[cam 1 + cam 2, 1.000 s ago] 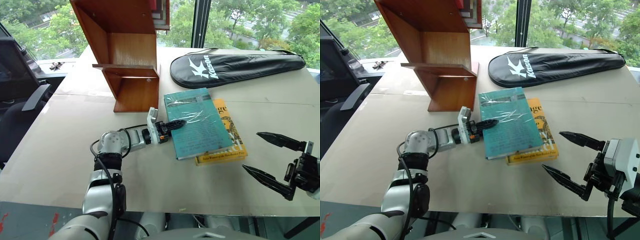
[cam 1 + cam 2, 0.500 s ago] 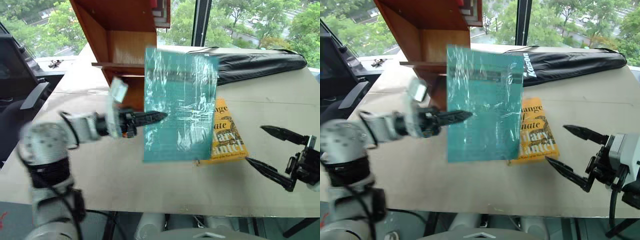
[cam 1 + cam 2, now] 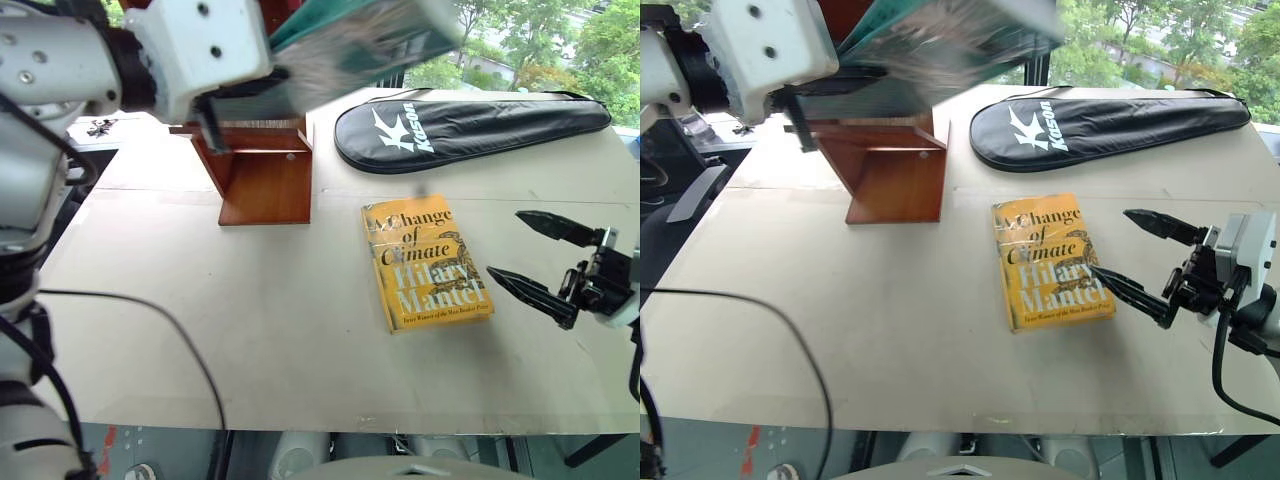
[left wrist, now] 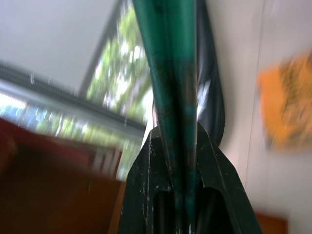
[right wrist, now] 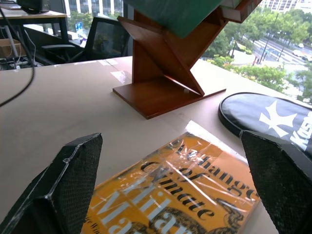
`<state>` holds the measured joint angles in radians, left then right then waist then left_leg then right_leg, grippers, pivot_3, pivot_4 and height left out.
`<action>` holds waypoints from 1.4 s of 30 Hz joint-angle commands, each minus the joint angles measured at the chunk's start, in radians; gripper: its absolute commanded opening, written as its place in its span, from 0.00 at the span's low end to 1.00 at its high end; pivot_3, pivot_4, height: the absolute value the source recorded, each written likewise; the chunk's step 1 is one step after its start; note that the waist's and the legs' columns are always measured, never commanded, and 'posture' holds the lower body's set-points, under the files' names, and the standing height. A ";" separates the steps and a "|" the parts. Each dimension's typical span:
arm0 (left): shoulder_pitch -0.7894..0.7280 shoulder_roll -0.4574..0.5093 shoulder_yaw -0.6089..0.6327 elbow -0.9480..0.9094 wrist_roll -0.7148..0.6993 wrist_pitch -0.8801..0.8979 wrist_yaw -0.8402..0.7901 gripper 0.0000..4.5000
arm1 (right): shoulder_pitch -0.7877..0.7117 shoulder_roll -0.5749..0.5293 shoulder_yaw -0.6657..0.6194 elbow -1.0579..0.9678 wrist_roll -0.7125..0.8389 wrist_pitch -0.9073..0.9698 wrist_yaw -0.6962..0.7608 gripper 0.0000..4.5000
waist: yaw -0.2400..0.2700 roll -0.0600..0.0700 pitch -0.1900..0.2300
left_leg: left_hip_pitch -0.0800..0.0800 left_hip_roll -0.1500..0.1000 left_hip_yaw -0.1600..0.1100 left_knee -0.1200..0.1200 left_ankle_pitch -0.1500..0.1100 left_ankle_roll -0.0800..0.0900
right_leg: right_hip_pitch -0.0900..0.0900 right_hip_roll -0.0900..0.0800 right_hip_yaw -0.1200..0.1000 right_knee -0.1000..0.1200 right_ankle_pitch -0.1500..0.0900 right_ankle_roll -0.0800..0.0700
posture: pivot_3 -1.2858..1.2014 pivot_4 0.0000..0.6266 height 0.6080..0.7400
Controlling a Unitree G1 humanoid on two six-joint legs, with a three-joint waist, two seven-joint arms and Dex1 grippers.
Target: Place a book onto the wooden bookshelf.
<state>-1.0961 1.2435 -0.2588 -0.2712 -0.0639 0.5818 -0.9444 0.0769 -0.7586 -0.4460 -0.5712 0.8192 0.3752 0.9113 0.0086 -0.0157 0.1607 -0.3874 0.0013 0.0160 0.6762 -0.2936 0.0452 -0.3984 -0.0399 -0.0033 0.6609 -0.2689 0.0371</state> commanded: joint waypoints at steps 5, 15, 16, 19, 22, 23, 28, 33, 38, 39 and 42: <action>0.015 0.070 -0.116 0.063 0.327 -0.030 -0.104 0.00 | -0.073 0.000 0.027 0.038 -0.033 -0.046 0.020 1.00 | 0.000 -0.001 0.001 | -0.005 0.000 0.001 0.003 0.000 0.000 | -0.004 0.000 0.000 0.000 0.000 0.000 | 0.52 0.24 1.00; -0.011 -0.098 -0.178 0.233 0.481 -0.217 -0.168 0.00 | -0.082 0.066 -0.024 -0.019 0.082 -0.042 -0.048 1.00 | -0.016 0.000 0.000 | -0.006 0.002 0.002 0.006 0.000 0.000 | -0.006 0.001 0.002 0.005 0.000 0.000 | 0.52 0.24 1.00; -0.006 -0.102 -0.171 0.243 0.485 -0.225 -0.176 0.00 | -0.086 0.076 -0.028 -0.034 0.105 -0.043 -0.059 1.00 | -0.015 0.000 0.000 | -0.006 0.002 0.002 0.006 0.000 0.000 | -0.006 0.001 0.002 0.005 0.000 0.000 | 0.52 0.24 1.00; -0.001 -0.125 -0.157 0.271 0.504 -0.248 -0.182 0.00 | -0.120 0.074 -0.060 -0.022 0.188 -0.034 -0.065 1.00 | -0.016 0.000 0.000 | -0.004 0.002 0.002 0.008 0.000 0.001 | -0.006 0.000 0.002 0.010 0.000 0.000 | 0.52 0.24 1.00; -0.005 -0.152 -0.136 0.286 0.513 -0.248 -0.186 0.00 | -0.141 0.060 -0.059 -0.009 0.203 -0.030 -0.055 1.00 | -0.015 0.000 0.000 | -0.001 0.002 0.002 0.009 -0.002 0.004 | -0.004 0.000 0.002 0.013 0.000 0.000 | 0.52 0.24 1.00; -0.005 -0.158 -0.131 0.290 0.514 -0.249 -0.191 0.00 | -0.145 0.058 -0.058 -0.007 0.207 -0.028 -0.057 1.00 | -0.016 0.000 0.000 | 0.001 0.002 0.002 0.009 -0.002 0.004 | -0.002 0.000 0.002 0.013 0.000 0.000 | 0.52 0.24 1.00; 0.009 -0.165 -0.005 0.219 0.426 -0.216 -0.213 0.35 | -0.166 0.032 -0.061 0.011 0.224 -0.019 -0.043 1.00 | -0.022 -0.001 0.001 | 0.005 0.002 0.003 0.009 -0.002 0.004 | 0.001 0.001 0.004 0.015 0.000 0.000 | 0.52 0.24 1.00; 0.084 -0.152 0.258 -0.021 0.153 0.057 -0.341 0.46 | -0.169 0.013 -0.063 0.036 0.222 -0.011 -0.026 1.00 | -0.020 -0.001 0.001 | -0.001 0.002 0.003 0.009 0.000 0.001 | -0.003 -0.005 0.003 0.012 0.000 0.000 | 0.52 0.24 1.00; 0.107 -0.288 0.547 -0.307 -0.344 0.605 -0.429 0.46 | -0.152 -0.019 -0.065 0.070 0.208 0.011 0.010 1.00 | -0.010 -0.002 0.000 | -0.011 0.002 0.002 0.012 0.000 0.000 | -0.009 -0.007 -0.001 0.011 0.000 0.001 | 0.52 0.24 1.00; 0.123 -0.371 0.603 -0.361 -0.417 0.728 -0.398 0.46 | -0.141 -0.032 -0.070 0.074 0.202 0.021 0.017 1.00 | -0.008 -0.002 0.000 | -0.011 0.002 0.001 0.012 0.000 0.000 | -0.009 -0.008 -0.002 0.010 0.000 0.001 | 0.52 0.24 1.00; 0.310 -0.529 0.627 -0.448 -0.468 0.788 -0.280 0.46 | -0.086 -0.063 -0.095 0.085 0.156 0.030 0.025 1.00 | 0.001 0.001 -0.001 | -0.008 0.002 0.000 0.013 0.000 0.000 | -0.005 -0.007 -0.004 0.010 0.000 0.001 | 0.52 0.24 1.00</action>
<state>-0.8625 0.7475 0.3560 -0.6869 -0.5013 1.3423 -1.2877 -0.0279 -0.8054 -0.4900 -0.4887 0.9939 0.4045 0.9320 0.0097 -0.0146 0.1595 -0.3931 0.0028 0.0159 0.6882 -0.2934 0.0452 -0.4021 -0.0468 -0.0060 0.6710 -0.2688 0.0380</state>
